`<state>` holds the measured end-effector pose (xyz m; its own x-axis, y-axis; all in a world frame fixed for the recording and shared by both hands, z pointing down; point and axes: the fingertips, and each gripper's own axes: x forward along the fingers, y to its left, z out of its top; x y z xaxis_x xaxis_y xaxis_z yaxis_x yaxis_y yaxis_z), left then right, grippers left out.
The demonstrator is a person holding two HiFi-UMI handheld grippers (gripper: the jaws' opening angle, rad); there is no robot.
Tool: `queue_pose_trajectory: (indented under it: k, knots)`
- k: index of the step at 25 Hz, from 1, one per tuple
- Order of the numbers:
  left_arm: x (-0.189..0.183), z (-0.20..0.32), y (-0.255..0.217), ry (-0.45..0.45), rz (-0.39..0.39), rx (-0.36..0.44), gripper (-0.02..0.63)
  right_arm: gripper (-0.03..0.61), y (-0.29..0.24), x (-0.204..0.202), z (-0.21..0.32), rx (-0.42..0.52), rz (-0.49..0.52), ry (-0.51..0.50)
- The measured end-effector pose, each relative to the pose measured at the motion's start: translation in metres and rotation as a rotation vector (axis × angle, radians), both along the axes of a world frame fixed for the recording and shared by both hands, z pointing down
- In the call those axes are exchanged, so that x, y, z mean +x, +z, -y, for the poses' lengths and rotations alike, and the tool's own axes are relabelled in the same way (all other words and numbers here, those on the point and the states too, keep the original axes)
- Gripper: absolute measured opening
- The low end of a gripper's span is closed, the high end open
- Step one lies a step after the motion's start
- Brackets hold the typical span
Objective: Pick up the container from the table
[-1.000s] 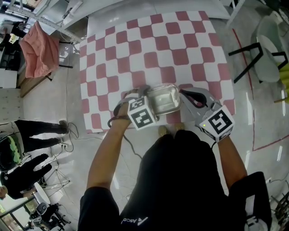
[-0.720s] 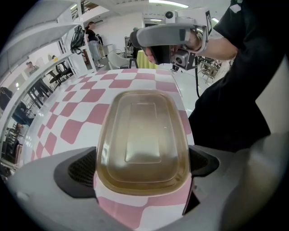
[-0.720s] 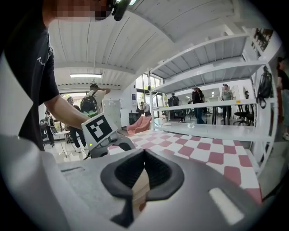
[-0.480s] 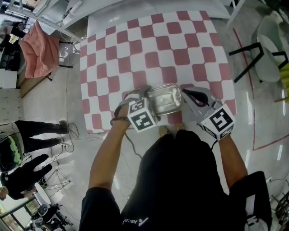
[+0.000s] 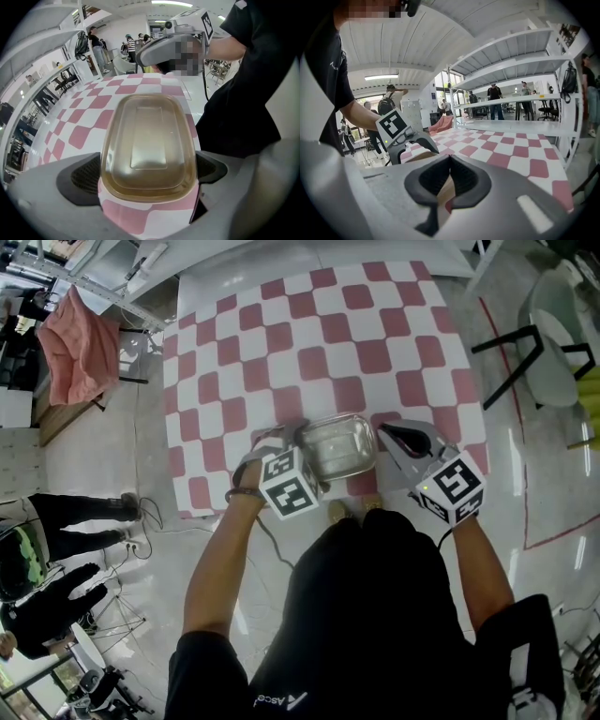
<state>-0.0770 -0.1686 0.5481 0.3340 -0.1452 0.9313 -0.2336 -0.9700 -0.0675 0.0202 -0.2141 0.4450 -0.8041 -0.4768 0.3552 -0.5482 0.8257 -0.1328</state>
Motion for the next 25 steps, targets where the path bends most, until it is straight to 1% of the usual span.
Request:
queue_pose_trajectory:
  k: [6,7,9,10,14,16,19,21,23,25]
  knots:
    - [-0.003,0.0,-0.015,-0.001,-0.014,0.028,0.6,0.007,0.003,-0.001,0.0,-0.043,0.005,0.01]
    - [-0.004,0.0,-0.018,0.0,-0.016,0.034,0.6,0.03,0.004,-0.002,0.0,-0.051,0.008,0.01]
    - [-0.006,0.001,-0.025,0.001,-0.023,0.049,0.6,0.045,0.004,-0.004,-0.001,-0.075,0.018,0.004]
    - [-0.006,0.001,-0.029,0.002,-0.025,0.058,0.6,0.064,0.005,-0.005,-0.002,-0.093,0.025,-0.001]
    - [-0.01,0.002,-0.045,0.004,-0.029,0.095,0.6,0.164,0.011,-0.013,-0.008,-0.188,0.06,-0.03]
    - [-0.012,0.001,-0.049,0.009,-0.023,0.109,0.6,0.194,0.013,-0.017,-0.009,-0.225,0.084,-0.031]
    - [-0.016,0.0,-0.054,0.014,-0.015,0.129,0.6,0.233,0.014,-0.019,-0.008,-0.289,0.141,-0.018]
    - [-0.017,0.0,-0.057,0.012,-0.018,0.143,0.6,0.268,0.013,-0.022,-0.01,-0.365,0.209,-0.028]
    - [-0.016,-0.001,-0.061,0.015,-0.024,0.156,0.6,0.276,0.01,-0.026,-0.014,-0.448,0.285,-0.053]
    - [-0.013,-0.002,-0.066,0.02,-0.035,0.168,0.6,0.278,0.01,-0.03,-0.017,-0.504,0.336,-0.068]
